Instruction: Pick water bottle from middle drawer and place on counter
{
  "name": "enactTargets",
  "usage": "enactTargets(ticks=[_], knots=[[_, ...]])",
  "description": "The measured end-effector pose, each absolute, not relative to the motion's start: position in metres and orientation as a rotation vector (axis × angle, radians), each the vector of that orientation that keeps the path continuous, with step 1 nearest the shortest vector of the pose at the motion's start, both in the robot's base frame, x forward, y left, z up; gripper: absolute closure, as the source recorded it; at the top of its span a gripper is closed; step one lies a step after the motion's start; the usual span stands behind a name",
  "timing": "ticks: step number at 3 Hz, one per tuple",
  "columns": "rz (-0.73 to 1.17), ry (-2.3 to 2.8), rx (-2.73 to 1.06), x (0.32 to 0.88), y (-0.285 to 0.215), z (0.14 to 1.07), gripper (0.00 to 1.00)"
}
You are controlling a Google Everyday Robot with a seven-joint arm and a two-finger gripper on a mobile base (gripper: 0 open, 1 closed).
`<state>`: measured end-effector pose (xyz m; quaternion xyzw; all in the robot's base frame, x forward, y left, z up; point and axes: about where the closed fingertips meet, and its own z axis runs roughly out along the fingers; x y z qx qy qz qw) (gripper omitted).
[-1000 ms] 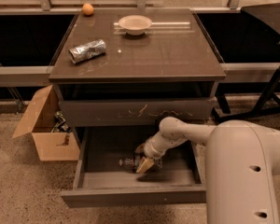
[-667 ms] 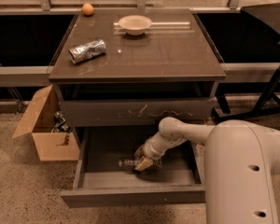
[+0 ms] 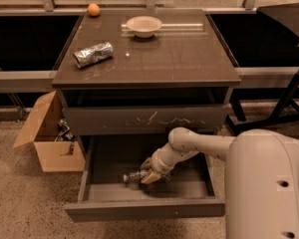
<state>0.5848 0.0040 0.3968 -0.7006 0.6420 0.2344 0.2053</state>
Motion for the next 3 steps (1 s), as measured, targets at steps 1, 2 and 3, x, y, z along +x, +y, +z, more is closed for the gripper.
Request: enactTargets(ticks=[1,2,3], knots=[[0.635,1.733,-1.907,0.573,0.004,0.436,1.0],[0.558,1.715,-1.803,0.55,-0.005,0.506,1.0],[0.499,1.719,-1.762,0.533,-0.016,0.554,1.0]])
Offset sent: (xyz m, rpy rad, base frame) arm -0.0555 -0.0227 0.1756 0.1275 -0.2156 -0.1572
